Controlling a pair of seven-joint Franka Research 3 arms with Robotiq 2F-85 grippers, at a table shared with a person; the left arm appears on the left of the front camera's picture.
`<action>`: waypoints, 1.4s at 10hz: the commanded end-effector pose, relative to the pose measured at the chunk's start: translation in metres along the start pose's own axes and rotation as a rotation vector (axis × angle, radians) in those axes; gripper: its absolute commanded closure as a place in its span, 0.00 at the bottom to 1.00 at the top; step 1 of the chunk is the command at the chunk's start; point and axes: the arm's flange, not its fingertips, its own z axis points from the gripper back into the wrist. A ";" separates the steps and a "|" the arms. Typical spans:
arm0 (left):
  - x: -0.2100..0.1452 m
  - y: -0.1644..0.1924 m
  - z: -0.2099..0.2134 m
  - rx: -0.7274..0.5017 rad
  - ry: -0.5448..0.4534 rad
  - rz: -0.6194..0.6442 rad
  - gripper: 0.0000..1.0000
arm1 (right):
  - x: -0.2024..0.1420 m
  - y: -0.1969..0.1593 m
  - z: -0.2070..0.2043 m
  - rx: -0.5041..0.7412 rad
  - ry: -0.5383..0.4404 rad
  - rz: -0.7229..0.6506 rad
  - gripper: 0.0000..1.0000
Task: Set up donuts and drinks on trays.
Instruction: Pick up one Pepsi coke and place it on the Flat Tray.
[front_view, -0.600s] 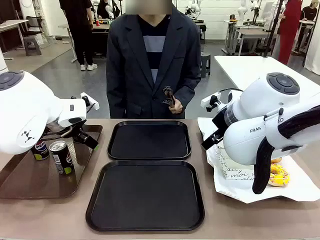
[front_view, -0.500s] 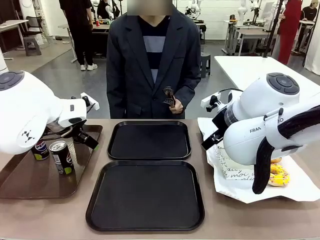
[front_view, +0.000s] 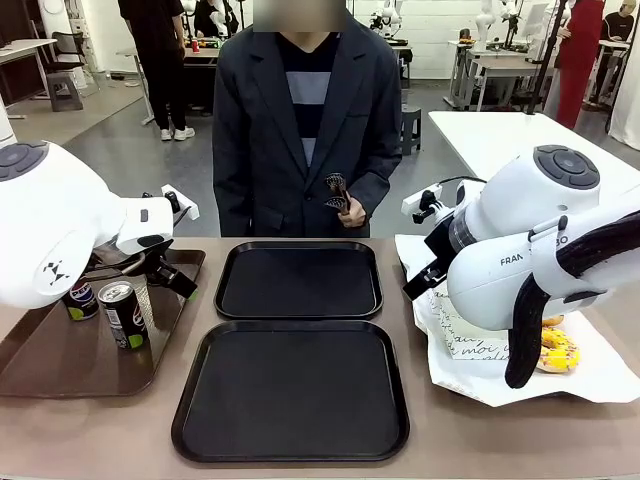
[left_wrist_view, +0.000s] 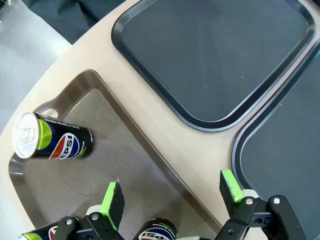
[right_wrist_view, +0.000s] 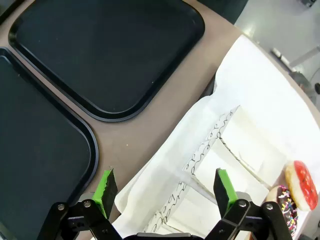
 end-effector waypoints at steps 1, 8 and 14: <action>0.000 0.001 0.000 0.000 0.000 0.001 0.00 | 0.000 0.000 0.000 0.000 0.000 0.000 0.00; -0.022 -0.014 0.035 0.132 0.010 -0.126 0.00 | -0.018 0.010 0.033 0.004 -0.002 0.048 0.00; -0.158 -0.007 0.162 0.065 -0.001 -0.132 0.00 | -0.165 0.042 0.191 -0.109 0.165 0.181 0.00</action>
